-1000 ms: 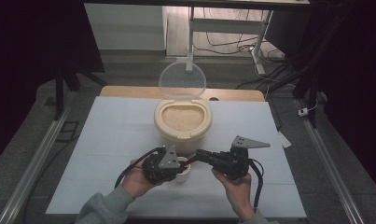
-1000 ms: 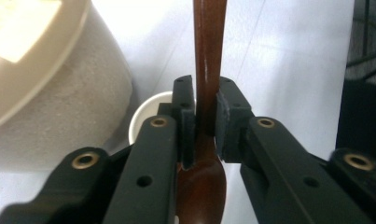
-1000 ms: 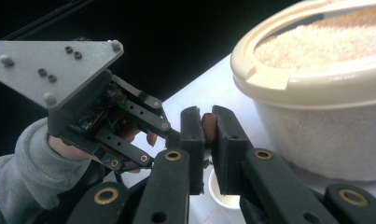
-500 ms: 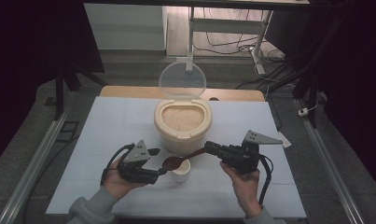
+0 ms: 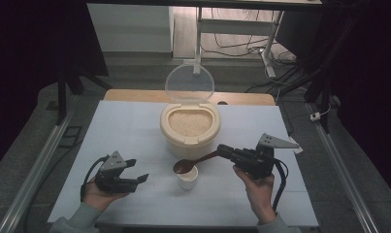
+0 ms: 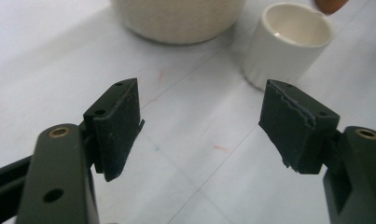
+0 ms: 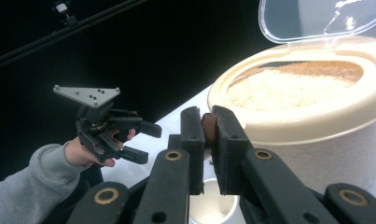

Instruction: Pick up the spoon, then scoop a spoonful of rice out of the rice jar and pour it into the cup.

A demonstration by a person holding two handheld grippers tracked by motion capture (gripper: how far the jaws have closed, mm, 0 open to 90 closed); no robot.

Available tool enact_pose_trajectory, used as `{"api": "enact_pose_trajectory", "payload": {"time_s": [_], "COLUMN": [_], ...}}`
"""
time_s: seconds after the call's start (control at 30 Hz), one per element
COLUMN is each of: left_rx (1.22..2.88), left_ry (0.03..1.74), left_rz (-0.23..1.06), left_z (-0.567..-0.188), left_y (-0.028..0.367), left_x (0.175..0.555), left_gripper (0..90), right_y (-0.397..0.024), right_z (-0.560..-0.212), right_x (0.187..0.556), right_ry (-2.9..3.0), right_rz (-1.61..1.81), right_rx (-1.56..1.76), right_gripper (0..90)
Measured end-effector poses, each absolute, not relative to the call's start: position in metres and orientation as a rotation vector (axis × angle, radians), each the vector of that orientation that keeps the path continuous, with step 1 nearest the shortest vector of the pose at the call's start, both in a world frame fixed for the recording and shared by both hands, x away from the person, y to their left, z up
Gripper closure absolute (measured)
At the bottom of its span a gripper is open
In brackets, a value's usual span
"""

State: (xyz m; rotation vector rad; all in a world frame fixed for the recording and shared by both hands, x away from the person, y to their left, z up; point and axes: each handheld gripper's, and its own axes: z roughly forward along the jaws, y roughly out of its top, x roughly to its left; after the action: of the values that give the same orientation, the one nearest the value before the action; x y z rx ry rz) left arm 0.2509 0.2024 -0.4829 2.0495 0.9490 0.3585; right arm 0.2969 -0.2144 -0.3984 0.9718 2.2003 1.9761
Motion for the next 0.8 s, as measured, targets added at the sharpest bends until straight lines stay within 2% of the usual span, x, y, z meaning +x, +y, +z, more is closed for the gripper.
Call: {"api": "enact_pose_trajectory", "payload": {"time_s": [0.37, 0.8], "left_rx": [2.047, 2.052], "left_ry": [1.034, 1.037], "left_rz": [0.379, 0.382], "left_z": [-0.5, -0.501], "left_y": [0.225, 0.226], "left_x": [0.25, 0.25], "left_gripper": [27.4, 26.9], "right_y": [-0.225, -0.234], "right_z": [-0.391, -0.378], "right_x": [0.296, 0.292], "right_ry": [2.162, 2.098], "right_rz": [1.993, 2.031], "right_rx": [0.961, 0.932], "right_gripper": [83.4, 83.4]}}
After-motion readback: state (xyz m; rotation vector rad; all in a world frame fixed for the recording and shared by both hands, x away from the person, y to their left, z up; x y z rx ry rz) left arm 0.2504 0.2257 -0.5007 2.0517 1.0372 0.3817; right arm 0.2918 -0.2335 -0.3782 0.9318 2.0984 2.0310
